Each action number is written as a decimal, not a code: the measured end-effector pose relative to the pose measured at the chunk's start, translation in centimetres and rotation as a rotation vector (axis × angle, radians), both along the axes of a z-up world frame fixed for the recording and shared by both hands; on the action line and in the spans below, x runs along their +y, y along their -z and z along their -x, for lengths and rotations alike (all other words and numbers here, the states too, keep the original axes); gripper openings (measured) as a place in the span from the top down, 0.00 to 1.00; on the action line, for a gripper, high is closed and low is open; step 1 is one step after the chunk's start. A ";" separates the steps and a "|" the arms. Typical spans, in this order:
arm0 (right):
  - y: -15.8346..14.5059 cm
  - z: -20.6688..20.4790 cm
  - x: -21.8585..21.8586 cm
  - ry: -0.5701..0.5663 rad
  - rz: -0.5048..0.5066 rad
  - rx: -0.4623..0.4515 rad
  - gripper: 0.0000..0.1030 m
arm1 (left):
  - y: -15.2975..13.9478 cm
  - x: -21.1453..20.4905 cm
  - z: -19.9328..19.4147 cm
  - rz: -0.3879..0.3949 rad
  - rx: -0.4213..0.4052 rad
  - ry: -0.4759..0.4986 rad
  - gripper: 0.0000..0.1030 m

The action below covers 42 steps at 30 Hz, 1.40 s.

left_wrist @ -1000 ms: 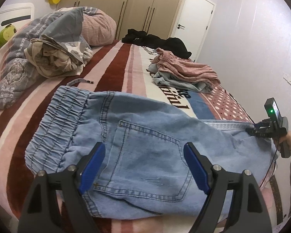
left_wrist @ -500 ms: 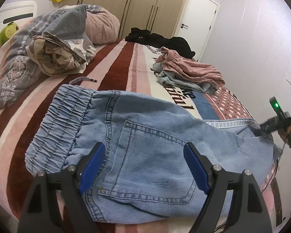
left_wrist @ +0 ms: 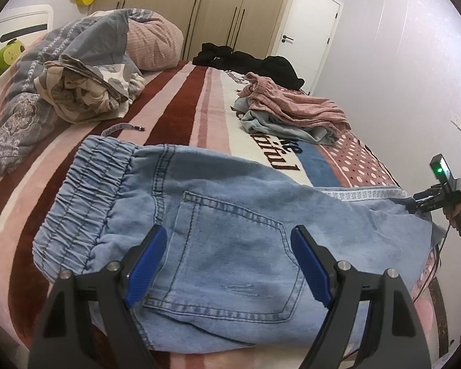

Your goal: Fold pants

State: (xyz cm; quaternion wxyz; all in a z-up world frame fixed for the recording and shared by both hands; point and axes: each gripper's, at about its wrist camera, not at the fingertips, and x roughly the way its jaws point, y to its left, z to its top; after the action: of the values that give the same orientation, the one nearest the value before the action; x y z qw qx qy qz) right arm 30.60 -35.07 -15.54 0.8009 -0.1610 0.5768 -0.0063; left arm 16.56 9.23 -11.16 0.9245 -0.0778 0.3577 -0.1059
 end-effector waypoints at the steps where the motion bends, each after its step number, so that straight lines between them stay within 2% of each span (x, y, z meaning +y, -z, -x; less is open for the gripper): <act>1: -0.4 0.3 -1.0 0.007 -0.098 0.017 0.44 | 0.0 0.0 0.0 0.000 0.000 0.000 0.22; 3: -1.3 1.1 -2.8 0.036 -0.210 -0.002 0.41 | 0.0 0.0 0.0 0.003 0.000 -0.002 0.22; 5: -2.0 1.6 -5.0 0.070 -0.290 -0.047 0.31 | 0.0 -0.1 -0.1 0.009 0.004 -0.004 0.22; 6: -1.8 1.9 -6.1 0.100 -0.322 -0.055 0.23 | 0.0 -0.2 -0.2 0.010 0.005 -0.004 0.22; 10: -1.7 2.9 -6.0 0.091 -0.330 -0.083 0.23 | -0.2 -0.8 -0.2 0.001 0.008 0.010 0.22; 13: -3.4 4.5 -5.6 0.032 -0.371 -0.163 0.23 | -0.4 -1.3 -0.2 -0.015 0.008 0.012 0.22; 16: -5.4 6.8 -3.5 -0.042 -0.343 -0.223 0.23 | -0.6 -1.5 -0.4 -0.005 0.006 0.016 0.22; 19: -5.9 7.2 1.3 -0.203 -0.317 -0.208 0.23 | -0.8 -1.6 -0.7 -0.003 0.004 0.005 0.22; 22: -4.6 5.6 5.5 -0.328 -0.310 -0.144 0.23 | -1.1 -1.7 -0.6 0.013 0.000 0.003 0.22; 26: -1.2 3.0 8.3 -0.380 -0.265 -0.034 0.24 | -1.3 -1.6 -0.2 0.003 -0.006 0.009 0.22; 29: 1.1 2.4 8.7 -0.365 -0.254 0.026 0.29 | -1.2 -1.5 -0.3 -0.001 -0.003 0.004 0.22; 35: 1.5 5.7 8.5 -0.383 -0.247 0.047 0.46 | -1.1 -1.5 -0.4 0.007 -0.003 0.011 0.22; 38: 1.2 6.7 9.2 -0.414 -0.228 0.042 0.71 | -1.1 -1.7 -0.3 0.011 -0.004 0.017 0.22; 39: 1.0 7.1 9.7 -0.430 -0.216 0.027 0.85 | -1.1 -1.7 -0.2 0.008 -0.006 0.017 0.22; 40: 0.7 7.4 10.3 -0.445 -0.188 0.003 0.91 | -1.2 -1.7 -0.1 0.007 -0.007 0.017 0.22; 42: -0.2 7.9 10.9 -0.458 -0.150 -0.050 0.94 | -1.3 -1.5 0.0 0.009 -0.010 0.014 0.22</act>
State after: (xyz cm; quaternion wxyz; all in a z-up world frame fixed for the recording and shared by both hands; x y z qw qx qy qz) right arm 22.67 -24.16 -15.30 0.8053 -0.2275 0.5039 0.2141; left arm 16.60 7.72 -9.89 0.9251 -0.0792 0.3532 -0.1143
